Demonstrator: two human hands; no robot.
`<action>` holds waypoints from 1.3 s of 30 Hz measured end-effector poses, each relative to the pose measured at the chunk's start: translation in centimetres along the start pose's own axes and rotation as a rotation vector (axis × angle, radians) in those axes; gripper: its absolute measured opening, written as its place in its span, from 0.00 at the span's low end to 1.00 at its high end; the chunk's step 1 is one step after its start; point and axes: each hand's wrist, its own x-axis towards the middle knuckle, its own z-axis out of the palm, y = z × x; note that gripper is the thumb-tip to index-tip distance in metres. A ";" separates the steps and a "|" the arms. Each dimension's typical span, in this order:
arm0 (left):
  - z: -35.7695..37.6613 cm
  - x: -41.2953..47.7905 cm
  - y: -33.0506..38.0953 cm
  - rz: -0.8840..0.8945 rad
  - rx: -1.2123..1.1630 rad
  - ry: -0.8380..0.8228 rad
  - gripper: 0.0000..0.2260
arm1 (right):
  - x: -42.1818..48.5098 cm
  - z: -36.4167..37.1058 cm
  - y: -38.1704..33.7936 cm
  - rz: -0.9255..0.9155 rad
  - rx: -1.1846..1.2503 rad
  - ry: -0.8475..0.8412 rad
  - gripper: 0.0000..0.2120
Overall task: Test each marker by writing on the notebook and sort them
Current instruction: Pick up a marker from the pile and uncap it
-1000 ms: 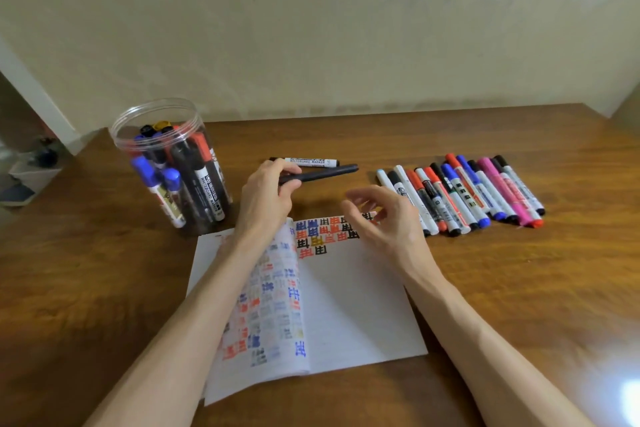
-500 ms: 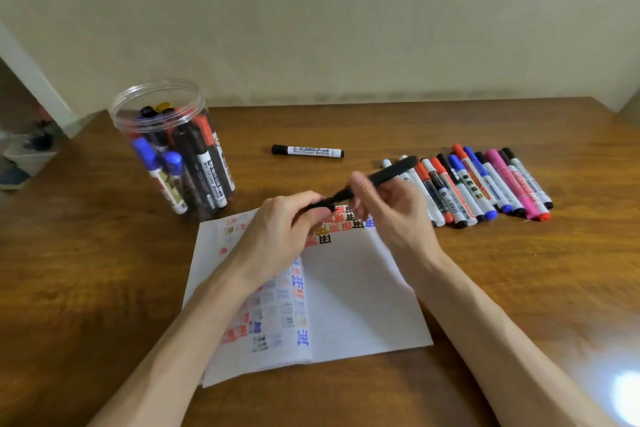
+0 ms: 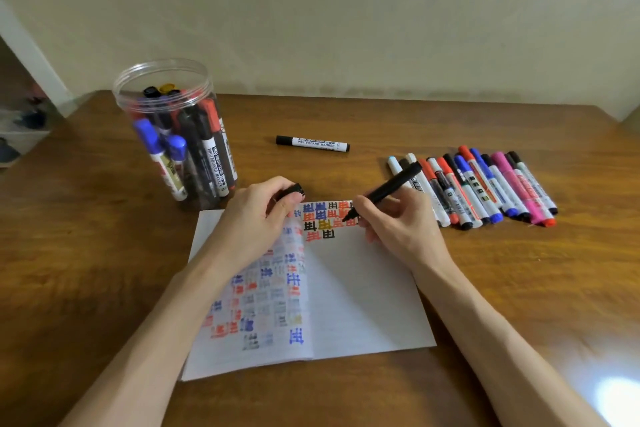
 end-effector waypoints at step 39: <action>0.4 0.2 -0.5 0.093 0.058 0.052 0.12 | -0.1 0.4 0.9 -0.140 -0.165 0.007 0.04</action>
